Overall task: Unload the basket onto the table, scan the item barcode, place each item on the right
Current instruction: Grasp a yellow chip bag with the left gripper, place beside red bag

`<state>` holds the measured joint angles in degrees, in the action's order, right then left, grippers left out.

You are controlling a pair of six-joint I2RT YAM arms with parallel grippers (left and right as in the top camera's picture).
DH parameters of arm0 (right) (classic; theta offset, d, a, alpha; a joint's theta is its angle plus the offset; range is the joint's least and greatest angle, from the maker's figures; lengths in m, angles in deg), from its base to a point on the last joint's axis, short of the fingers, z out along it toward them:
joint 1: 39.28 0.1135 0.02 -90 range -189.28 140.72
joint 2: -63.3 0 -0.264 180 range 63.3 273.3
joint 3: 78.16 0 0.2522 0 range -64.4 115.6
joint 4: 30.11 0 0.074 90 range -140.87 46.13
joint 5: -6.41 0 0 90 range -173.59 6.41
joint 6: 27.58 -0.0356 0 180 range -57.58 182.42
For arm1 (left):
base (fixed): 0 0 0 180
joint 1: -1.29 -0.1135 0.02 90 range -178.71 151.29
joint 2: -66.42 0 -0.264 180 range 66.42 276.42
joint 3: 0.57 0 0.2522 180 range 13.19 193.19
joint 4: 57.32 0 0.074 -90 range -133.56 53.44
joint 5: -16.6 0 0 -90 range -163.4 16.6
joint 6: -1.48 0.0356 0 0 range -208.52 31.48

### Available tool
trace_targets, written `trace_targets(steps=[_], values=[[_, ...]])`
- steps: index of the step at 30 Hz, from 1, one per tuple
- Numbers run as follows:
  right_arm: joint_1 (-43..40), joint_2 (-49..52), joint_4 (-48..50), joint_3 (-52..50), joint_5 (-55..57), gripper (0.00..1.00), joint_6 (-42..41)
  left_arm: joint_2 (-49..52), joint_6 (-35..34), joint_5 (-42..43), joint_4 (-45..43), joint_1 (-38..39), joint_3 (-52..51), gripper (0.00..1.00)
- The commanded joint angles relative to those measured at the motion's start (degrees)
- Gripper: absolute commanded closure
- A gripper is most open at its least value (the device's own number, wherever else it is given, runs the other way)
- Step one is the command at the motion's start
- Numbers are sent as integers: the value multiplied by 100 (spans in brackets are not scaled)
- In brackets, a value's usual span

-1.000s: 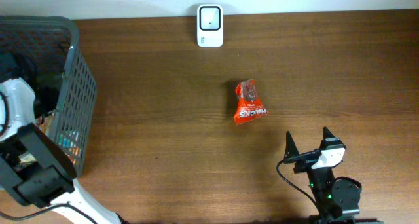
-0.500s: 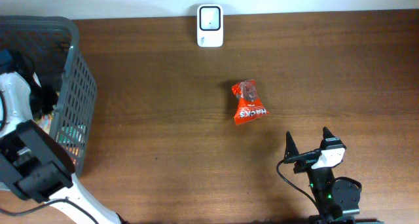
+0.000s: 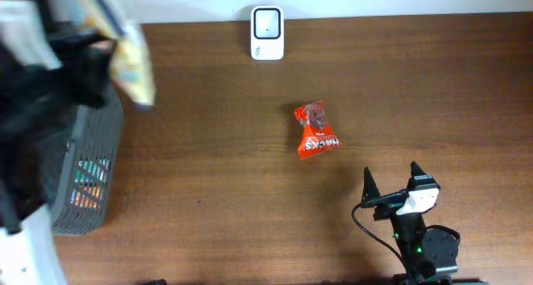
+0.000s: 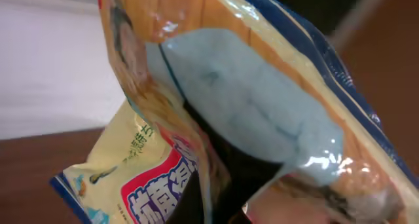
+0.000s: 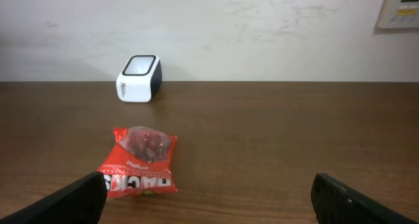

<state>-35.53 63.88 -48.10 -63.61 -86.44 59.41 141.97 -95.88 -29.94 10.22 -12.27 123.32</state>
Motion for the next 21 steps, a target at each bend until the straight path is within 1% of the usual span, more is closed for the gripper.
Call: trace_targets(steps=[1, 3, 5, 7, 9, 10, 12, 14, 16, 18, 19, 20, 21], values=[[37, -37, -7, -48, 31, 2, -26, 566, -31, -269, -17, 1440, -63, 100], [37, -37, -7, -48, 31, 2, -28, 1130, -31, -774, 15, 2275, -63, 100], [37, -37, -7, -48, 31, 2, -28, 1650, -31, -1255, 24, 2798, -63, 100], [37, -37, -7, -48, 31, 2, -28, 2437, -31, -2566, 114, 3370, -63, 100], [37, -37, -9, -48, 31, 2, -26, 3049, -31, -3501, 254, 3713, -63, 100], [37, -37, -7, -48, 31, 2, -26, 3351, -31, -3672, 286, 3856, -63, 100], [37, -37, -7, -48, 31, 2, -26, 4083, -31, -3689, 275, 4175, -63, 100], [37, -37, -7, -48, 31, 2, -28, 4437, -33, -3689, 262, 4315, -63, 100], [37, -37, -9, -48, 31, 2, -28, 4662, -31, -3687, 267, 4454, -63, 95], [37, -37, -9, -48, 31, 2, -26, 4701, -31, -3689, 251, 4551, -63, 51], [37, -37, -7, -48, 31, 2, -28, 4699, -31, -3689, 245, 4570, -33, 5], [37, -37, -7, -48, 31, 2, -26, 4688, -31, -3687, 269, 4566, 33, 0], [37, -37, -7, -48, 31, 2, -28, 4649, -31, -3687, 426, 4566, 291, 1]])
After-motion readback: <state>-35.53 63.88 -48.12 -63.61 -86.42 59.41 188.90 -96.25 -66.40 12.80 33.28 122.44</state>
